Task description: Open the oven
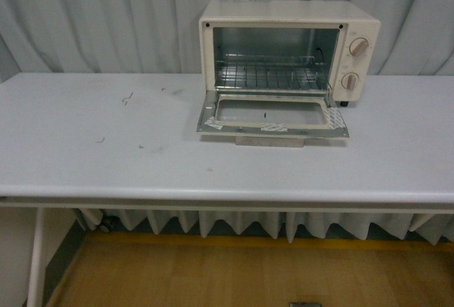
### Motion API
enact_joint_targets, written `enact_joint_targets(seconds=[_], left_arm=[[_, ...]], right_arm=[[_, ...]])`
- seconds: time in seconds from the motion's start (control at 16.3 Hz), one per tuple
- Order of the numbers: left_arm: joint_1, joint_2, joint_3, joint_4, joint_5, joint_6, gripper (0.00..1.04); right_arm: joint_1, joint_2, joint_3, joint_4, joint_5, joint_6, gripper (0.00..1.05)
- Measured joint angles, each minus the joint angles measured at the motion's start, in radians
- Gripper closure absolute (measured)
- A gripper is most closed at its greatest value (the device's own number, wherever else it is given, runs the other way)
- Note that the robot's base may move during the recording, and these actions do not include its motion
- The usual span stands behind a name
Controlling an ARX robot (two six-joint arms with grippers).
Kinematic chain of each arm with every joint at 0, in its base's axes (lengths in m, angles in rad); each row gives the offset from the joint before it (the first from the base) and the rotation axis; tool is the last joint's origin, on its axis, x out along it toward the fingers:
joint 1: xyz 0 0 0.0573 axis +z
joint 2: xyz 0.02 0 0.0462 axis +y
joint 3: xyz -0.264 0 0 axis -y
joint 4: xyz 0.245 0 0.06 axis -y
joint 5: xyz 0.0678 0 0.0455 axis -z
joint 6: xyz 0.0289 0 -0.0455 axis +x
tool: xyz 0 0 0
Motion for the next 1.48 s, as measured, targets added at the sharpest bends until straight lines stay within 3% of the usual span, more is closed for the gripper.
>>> enact_joint_targets(seconds=[1.48], left_arm=[[0.0,0.0,0.0,-0.001,0.0,0.001,0.07]], right_arm=[[0.0,0.0,0.0,-0.001,0.002,0.0,0.06]])
